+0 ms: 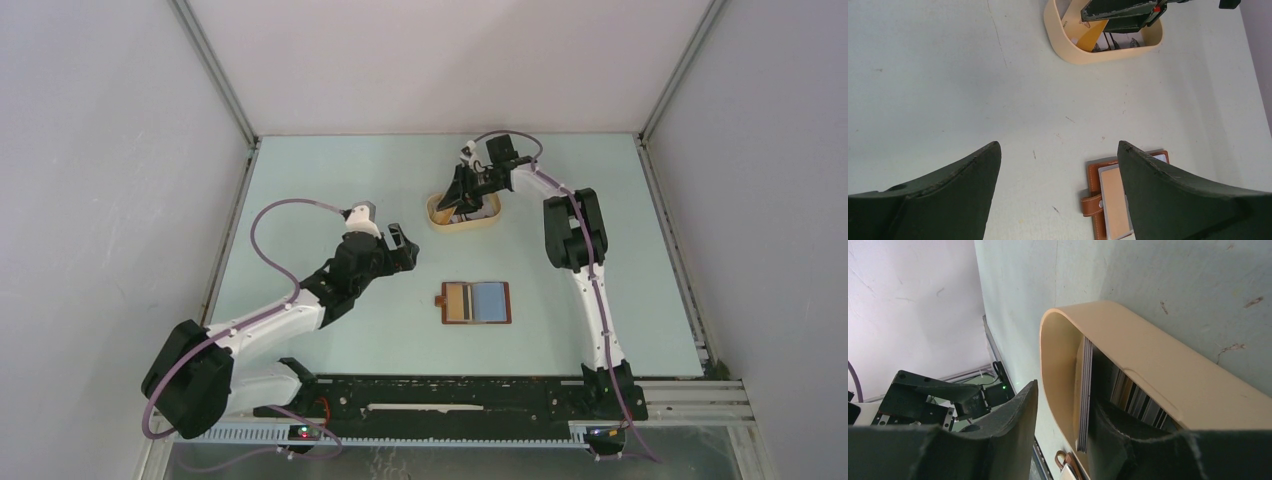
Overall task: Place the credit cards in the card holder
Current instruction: Pick up the credit card from the storage box.
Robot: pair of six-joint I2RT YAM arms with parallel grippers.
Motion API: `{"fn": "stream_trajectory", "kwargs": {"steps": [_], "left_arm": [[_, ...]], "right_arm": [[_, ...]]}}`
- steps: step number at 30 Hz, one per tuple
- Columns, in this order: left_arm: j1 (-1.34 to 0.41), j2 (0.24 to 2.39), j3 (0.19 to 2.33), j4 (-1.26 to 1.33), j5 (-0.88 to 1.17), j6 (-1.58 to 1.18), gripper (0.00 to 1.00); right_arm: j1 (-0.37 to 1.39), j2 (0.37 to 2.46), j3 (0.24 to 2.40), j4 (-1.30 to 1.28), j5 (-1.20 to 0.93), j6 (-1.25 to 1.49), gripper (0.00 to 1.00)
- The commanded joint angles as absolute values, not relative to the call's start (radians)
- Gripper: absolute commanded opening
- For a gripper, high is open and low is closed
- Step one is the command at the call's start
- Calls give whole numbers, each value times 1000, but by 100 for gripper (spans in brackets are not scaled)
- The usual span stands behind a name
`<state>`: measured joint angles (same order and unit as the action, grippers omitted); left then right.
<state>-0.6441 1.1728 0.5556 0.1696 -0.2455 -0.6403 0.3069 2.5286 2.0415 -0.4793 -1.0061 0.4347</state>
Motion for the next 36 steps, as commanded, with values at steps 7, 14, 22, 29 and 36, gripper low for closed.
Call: {"fn": "stream_trajectory", "kwargs": {"steps": [7, 14, 22, 29, 36], "left_arm": [[-636, 1180, 629, 178, -233, -653, 91], [-636, 1184, 630, 178, -227, -657, 91], [-635, 1185, 629, 178, -227, -658, 91], [-634, 1187, 629, 178, -226, -657, 91], [-634, 1189, 631, 178, -225, -657, 91]], "right_arm": [[256, 2472, 2069, -473, -1036, 436, 45], [227, 2459, 2056, -472, -1051, 441, 44], [197, 2455, 2049, -480, -1055, 435, 44], [178, 2456, 2039, -482, -1066, 431, 36], [170, 2456, 2029, -480, -1077, 434, 21]]}}
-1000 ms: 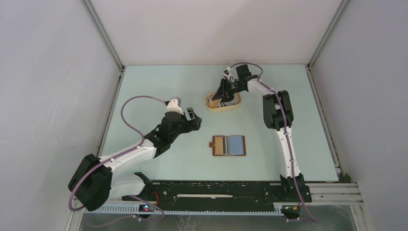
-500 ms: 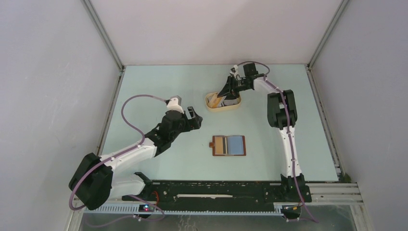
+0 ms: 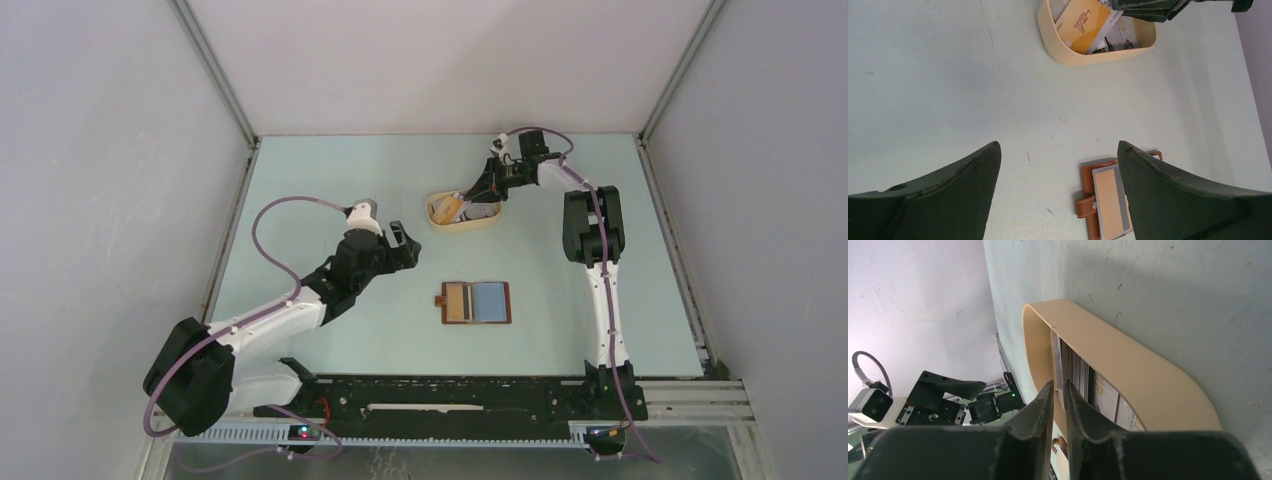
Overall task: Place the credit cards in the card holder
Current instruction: Pick up the credit card from the storage box.
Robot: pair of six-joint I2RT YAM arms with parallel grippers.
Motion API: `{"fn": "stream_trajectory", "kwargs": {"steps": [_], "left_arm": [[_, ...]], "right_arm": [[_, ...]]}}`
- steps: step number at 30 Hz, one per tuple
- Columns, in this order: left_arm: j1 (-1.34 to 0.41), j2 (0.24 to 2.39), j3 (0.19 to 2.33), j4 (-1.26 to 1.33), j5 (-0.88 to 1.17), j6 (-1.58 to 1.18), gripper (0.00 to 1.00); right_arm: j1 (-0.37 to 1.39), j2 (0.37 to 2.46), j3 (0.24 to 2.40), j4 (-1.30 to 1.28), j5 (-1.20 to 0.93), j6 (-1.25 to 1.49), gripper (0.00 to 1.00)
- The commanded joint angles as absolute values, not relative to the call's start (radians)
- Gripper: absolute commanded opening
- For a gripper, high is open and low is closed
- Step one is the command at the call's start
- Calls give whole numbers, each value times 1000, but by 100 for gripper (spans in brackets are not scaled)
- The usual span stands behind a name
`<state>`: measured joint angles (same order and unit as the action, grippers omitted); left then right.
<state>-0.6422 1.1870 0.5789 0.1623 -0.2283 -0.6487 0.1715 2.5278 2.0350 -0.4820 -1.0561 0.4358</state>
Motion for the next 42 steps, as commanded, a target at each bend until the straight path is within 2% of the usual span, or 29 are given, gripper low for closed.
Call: {"fn": "stream_trajectory", "kwargs": {"steps": [1, 5, 7, 27, 32, 35, 42], "left_arm": [[-634, 1190, 631, 178, -225, -657, 91], [-634, 1189, 632, 178, -224, -657, 91], [-635, 1188, 632, 176, -224, -657, 91], [-634, 1147, 608, 200, -191, -684, 91], [-635, 1118, 586, 316, -77, -724, 91], [-634, 1116, 577, 410, 49, -757, 91], [-643, 1142, 565, 590, 296, -831, 90]], "right_arm": [[170, 2456, 2028, -480, -1079, 435, 17], [167, 2455, 2023, -474, -1085, 442, 3], [164, 2450, 2020, -472, -1087, 445, 0], [38, 2303, 2019, -588, -1047, 280, 0], [8, 2209, 1999, -764, -1077, 55, 0], [-34, 2116, 1931, -895, -1166, -118, 0], [-54, 1915, 1690, -1376, -1363, -728, 0]]}}
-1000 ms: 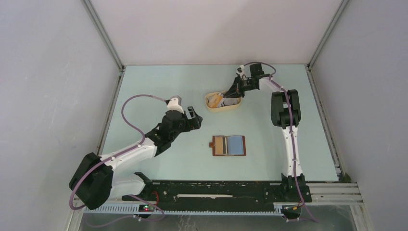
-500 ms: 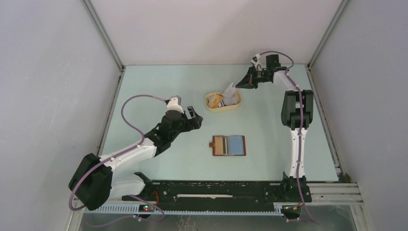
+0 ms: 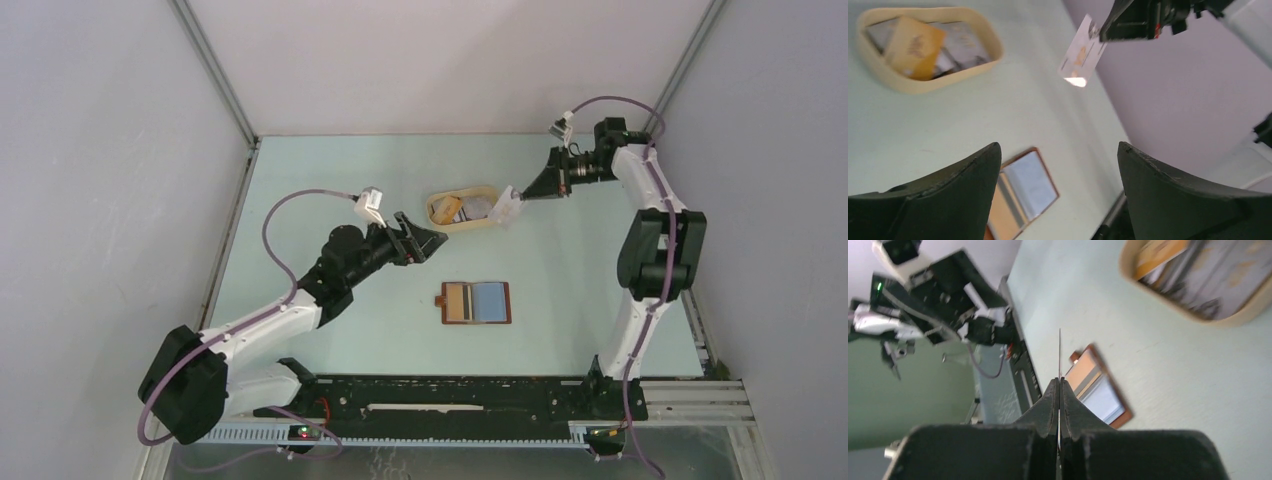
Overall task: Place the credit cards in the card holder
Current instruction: Pick up the credit card from the storage box.
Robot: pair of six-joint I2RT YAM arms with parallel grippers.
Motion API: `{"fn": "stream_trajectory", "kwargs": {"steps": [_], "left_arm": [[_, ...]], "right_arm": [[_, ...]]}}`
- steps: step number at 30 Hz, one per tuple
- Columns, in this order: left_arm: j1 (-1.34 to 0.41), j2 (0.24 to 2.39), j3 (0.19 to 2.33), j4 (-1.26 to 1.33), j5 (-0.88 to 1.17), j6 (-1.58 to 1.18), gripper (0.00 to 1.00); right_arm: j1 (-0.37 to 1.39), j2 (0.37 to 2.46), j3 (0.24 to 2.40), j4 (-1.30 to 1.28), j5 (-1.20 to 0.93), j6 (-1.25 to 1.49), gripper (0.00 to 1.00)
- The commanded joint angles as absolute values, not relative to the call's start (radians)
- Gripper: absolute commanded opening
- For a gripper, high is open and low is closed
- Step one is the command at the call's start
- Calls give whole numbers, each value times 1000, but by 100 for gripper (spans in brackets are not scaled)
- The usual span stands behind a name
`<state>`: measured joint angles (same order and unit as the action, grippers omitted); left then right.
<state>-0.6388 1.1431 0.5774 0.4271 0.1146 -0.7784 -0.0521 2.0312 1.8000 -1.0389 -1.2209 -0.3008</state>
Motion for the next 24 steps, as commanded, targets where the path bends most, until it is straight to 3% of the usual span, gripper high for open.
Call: {"fn": "stream_trajectory", "kwargs": {"steps": [1, 6, 10, 15, 24], "left_arm": [[-651, 1150, 565, 599, 310, -830, 90], [-702, 1221, 581, 669, 369, -832, 88], [-754, 1314, 653, 675, 428, -801, 80], [-792, 1424, 720, 675, 529, -780, 68], [-816, 1461, 735, 673, 643, -738, 61]], "right_arm": [[-52, 1895, 1637, -1403, -1372, -788, 0], [-27, 1715, 1378, -1287, -1343, -814, 0], [45, 1631, 1271, -1253, -1307, -849, 0], [83, 1602, 1241, -1290, -1299, -926, 0], [128, 1655, 1272, -1452, -1322, -1118, 0]]}}
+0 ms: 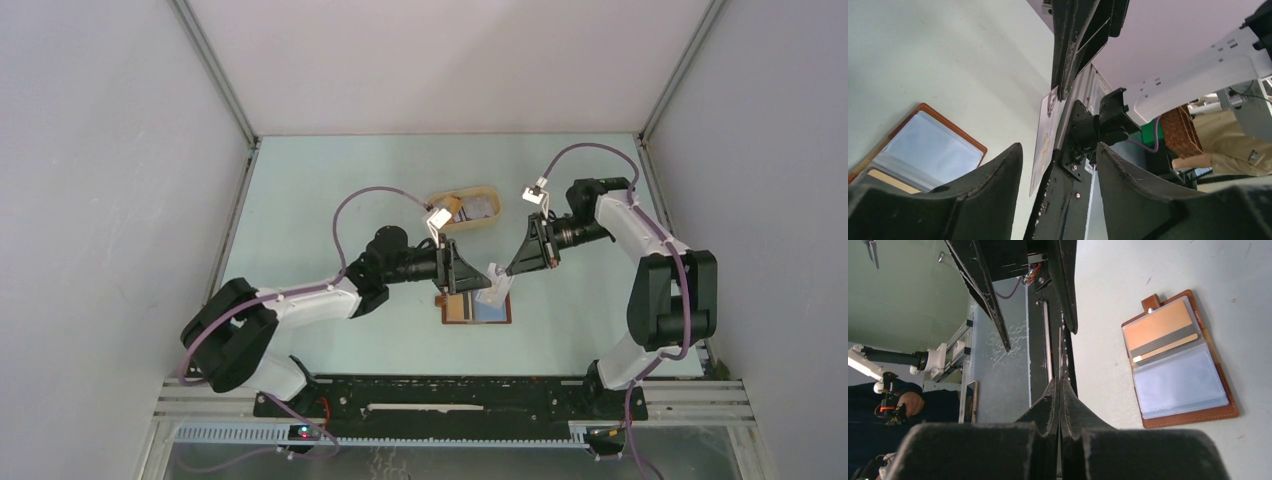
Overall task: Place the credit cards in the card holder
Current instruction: Pick up the credit card from the storage box.
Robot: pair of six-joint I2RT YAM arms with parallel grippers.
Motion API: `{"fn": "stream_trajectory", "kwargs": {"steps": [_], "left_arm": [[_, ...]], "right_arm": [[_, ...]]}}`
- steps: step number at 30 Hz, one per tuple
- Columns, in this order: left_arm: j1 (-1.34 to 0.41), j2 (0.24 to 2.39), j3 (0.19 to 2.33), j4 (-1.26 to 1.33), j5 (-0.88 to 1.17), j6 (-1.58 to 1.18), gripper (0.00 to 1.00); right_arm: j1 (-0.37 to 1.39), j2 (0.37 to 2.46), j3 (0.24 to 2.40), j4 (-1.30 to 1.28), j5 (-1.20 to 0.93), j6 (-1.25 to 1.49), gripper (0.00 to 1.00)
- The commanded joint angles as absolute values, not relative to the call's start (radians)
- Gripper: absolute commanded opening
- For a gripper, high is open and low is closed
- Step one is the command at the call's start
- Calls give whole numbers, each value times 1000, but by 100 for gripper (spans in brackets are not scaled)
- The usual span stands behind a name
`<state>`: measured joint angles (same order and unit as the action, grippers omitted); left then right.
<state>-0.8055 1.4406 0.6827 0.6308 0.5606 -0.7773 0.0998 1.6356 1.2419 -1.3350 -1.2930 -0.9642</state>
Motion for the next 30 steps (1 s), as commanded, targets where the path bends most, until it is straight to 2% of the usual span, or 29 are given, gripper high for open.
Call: {"fn": "stream_trajectory", "kwargs": {"steps": [1, 5, 10, 12, 13, 14, 15, 20, 22, 26, 30], "left_arm": [[-818, 1469, 739, 669, 649, -738, 59], [-819, 1502, 760, 657, 677, -736, 52], [-825, 1526, 794, 651, 721, -739, 36], [-827, 1536, 804, 648, 741, -739, 24], [-827, 1543, 808, 647, 751, -739, 10], [-826, 1548, 811, 647, 760, -739, 2], [-827, 1552, 809, 648, 765, -739, 0], [-814, 1526, 730, 665, 684, -744, 0], [-803, 1509, 658, 739, 619, -797, 0], [-792, 1505, 526, 906, 474, -932, 0], [-785, 1505, 476, 919, 361, -985, 0]], "right_arm": [[135, 1660, 1282, -1473, -1321, -1142, 0], [156, 1669, 1286, -1496, -1309, -1167, 0], [158, 1671, 1287, -1480, -1293, -1146, 0], [158, 1674, 1286, -1477, -1290, -1142, 0], [158, 1676, 1286, -1477, -1288, -1142, 0], [158, 1676, 1286, -1476, -1287, -1142, 0], [158, 1675, 1286, -1475, -1284, -1141, 3], [108, 1648, 1286, -1461, -1280, -1122, 37], [52, 1626, 1285, -1460, -1284, -1125, 42], [-37, 1557, 1235, -1371, -1271, -1075, 44], [-13, 1401, 1028, -998, -1224, -864, 39]]}}
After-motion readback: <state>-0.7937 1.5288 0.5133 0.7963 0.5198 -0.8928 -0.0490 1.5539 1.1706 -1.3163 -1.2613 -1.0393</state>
